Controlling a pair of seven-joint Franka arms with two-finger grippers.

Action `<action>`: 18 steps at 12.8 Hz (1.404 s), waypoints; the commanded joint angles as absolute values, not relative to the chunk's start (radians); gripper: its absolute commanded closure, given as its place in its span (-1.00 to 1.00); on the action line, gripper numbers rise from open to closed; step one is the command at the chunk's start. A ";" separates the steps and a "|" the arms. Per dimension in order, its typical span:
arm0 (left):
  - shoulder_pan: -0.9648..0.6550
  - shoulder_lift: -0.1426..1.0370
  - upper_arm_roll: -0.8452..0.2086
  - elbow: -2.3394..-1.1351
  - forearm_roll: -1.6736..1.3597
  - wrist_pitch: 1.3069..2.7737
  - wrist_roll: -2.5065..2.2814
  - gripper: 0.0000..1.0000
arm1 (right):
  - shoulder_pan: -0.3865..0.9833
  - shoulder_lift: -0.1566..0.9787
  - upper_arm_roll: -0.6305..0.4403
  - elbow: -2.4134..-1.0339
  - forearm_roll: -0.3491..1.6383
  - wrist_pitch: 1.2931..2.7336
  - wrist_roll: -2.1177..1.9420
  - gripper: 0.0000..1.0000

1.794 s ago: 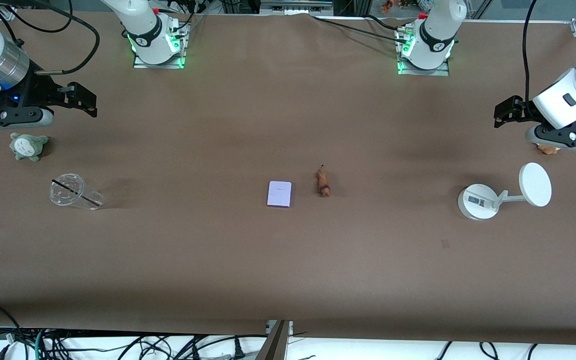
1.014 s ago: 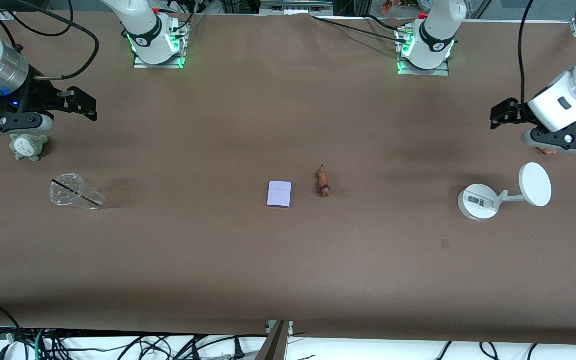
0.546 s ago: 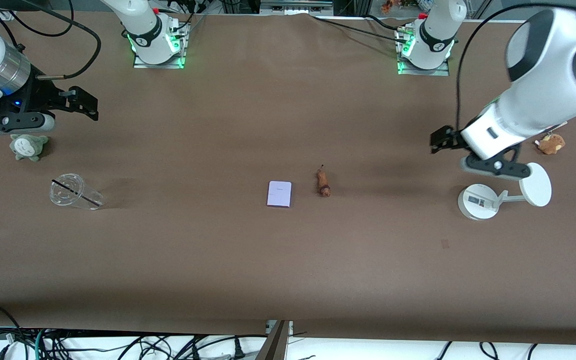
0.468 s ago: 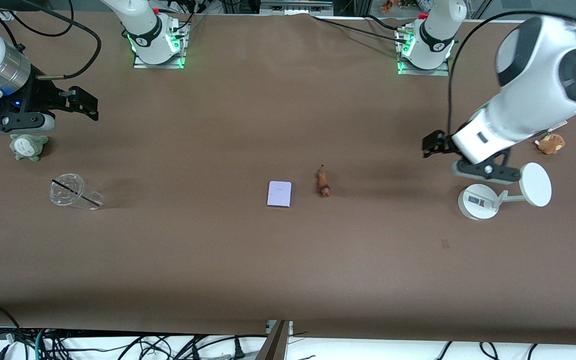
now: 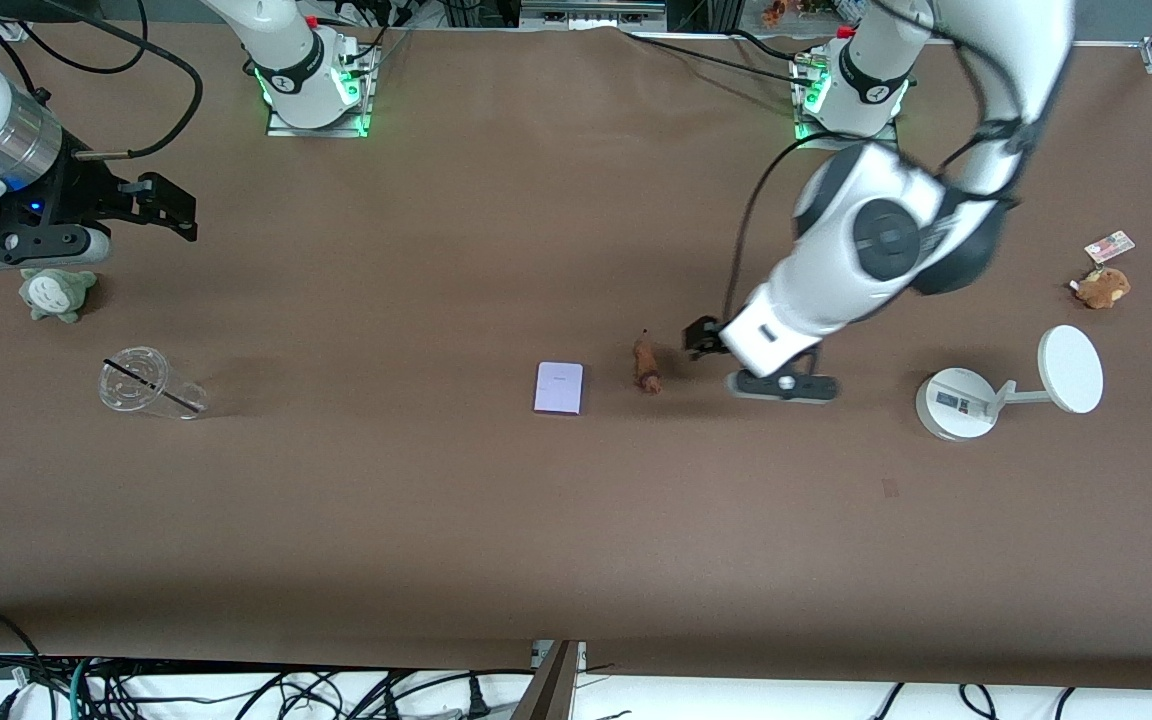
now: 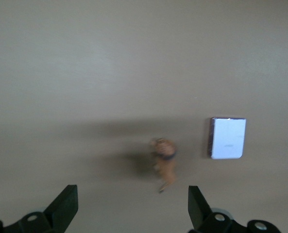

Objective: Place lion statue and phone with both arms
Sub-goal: 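Reach the left gripper over to the brown lion statue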

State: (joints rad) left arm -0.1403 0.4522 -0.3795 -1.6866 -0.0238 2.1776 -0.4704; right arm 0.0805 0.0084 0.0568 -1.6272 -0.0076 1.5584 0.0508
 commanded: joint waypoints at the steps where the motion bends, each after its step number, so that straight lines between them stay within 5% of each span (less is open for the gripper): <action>1: -0.221 0.530 -0.376 -1.674 0.154 2.236 -0.627 -1.00 | 0.081 0.017 0.058 -1.603 0.003 1.539 0.069 -1.00; 10: -0.295 0.709 -0.373 -1.671 0.259 2.368 -0.741 -1.00 | 0.080 0.017 0.058 -1.605 0.003 1.539 0.069 -1.00; 18: -0.305 0.721 -0.373 -1.669 0.268 2.367 -0.739 -1.00 | 0.086 0.046 0.060 -1.601 0.006 1.534 0.071 -1.00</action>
